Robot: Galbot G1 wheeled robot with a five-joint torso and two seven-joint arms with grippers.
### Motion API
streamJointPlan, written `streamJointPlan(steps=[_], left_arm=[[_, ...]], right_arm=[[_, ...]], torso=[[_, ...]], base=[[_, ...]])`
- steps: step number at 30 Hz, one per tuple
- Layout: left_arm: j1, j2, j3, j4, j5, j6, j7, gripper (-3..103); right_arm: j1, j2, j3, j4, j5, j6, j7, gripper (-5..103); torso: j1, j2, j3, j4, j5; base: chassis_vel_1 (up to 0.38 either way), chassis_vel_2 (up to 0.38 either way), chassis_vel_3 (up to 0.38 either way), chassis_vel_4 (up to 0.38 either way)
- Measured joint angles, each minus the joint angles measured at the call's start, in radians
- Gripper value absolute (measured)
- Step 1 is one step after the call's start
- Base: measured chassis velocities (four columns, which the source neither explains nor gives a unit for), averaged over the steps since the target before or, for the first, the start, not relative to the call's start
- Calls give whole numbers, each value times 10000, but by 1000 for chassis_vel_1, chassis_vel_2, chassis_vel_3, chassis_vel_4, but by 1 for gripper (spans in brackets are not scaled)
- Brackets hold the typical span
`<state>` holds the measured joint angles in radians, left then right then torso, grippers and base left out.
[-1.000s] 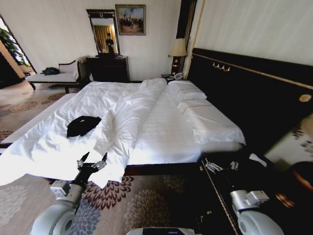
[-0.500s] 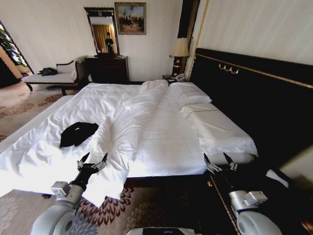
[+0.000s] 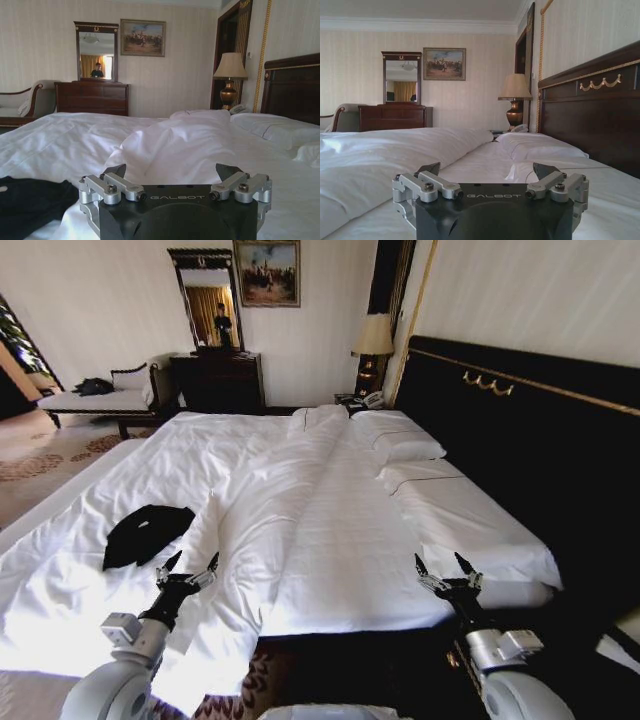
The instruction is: Fold the clothes on the bed.
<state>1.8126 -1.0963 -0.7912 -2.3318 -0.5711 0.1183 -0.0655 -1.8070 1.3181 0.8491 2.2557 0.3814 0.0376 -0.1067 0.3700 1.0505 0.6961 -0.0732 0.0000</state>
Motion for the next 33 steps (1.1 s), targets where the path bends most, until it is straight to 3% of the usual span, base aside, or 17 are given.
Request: streamJointPlan(steps=[18, 33], left_arm=[[-134, 27, 44, 34, -21, -1, -6, 100], [-217, 40, 53, 166, -81, 18, -58, 100]], right_arm=[[-50, 71, -12, 418, 237, -279, 140, 100], [-79, 148, -94, 402, 18, -305, 202, 100]], torso=[[1, -1, 2, 0, 1], [0, -1, 2, 0, 0]], base=[[-121, 131, 113, -137], [138, 179, -137, -191]])
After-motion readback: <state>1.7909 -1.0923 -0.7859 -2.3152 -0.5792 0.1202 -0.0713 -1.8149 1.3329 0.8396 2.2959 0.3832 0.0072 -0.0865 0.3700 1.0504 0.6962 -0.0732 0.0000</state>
